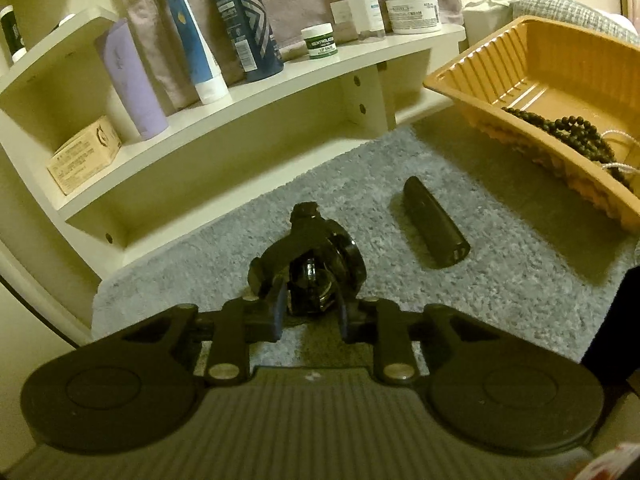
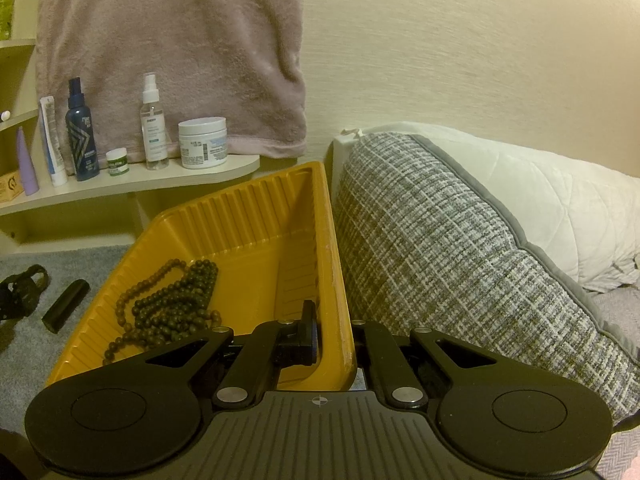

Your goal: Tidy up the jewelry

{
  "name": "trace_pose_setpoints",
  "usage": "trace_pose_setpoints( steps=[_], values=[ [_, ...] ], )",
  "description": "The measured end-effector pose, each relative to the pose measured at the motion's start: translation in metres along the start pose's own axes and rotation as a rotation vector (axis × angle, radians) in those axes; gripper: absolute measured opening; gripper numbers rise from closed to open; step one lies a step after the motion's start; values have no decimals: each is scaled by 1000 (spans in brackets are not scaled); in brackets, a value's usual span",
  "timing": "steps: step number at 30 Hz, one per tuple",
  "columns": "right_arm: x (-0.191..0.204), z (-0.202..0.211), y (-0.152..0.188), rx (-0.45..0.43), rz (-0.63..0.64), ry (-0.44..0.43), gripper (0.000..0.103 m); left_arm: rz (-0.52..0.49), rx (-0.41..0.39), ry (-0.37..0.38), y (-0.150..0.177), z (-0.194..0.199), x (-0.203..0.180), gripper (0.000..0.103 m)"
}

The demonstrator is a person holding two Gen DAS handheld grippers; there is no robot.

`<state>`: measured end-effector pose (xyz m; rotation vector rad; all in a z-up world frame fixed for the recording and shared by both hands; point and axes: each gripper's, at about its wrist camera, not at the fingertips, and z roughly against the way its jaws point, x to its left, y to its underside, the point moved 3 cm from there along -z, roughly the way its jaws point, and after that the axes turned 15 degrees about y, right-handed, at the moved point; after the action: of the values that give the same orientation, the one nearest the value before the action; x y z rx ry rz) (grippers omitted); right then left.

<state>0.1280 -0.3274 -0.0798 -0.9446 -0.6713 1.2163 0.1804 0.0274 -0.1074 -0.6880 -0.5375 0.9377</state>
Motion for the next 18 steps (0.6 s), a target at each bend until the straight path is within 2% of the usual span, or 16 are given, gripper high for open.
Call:
trace_pose_setpoints(
  steps=[1, 6, 9, 11, 12, 17, 18],
  values=[
    [0, 0, 0, 0, 0, 0, 4, 7, -5, 5, 0, 2, 1, 16],
    [0, 0, 0, -1, -1, 0, 4, 27, 10, 50, -3, 17, 1, 15],
    [0, 0, 0, 1, -2, 0, 4, 18, 19, 34, -1, 21, -1, 15],
    [0, 1, 0, 2, -2, -1, 4, 19, 29, 64, 3, 23, -4, 9],
    [0, 1, 0, 1, -1, -2, 4, 23, 36, 75, 4, 25, -6, 1],
    [0, 1, -1, -1, -3, -3, 4, 82, 16, 100, 11, 40, -7, 1],
    [0, 1, -1, -2, -3, -2, 4, 83, 13, 92, 11, 41, -6, 4]
  ],
)
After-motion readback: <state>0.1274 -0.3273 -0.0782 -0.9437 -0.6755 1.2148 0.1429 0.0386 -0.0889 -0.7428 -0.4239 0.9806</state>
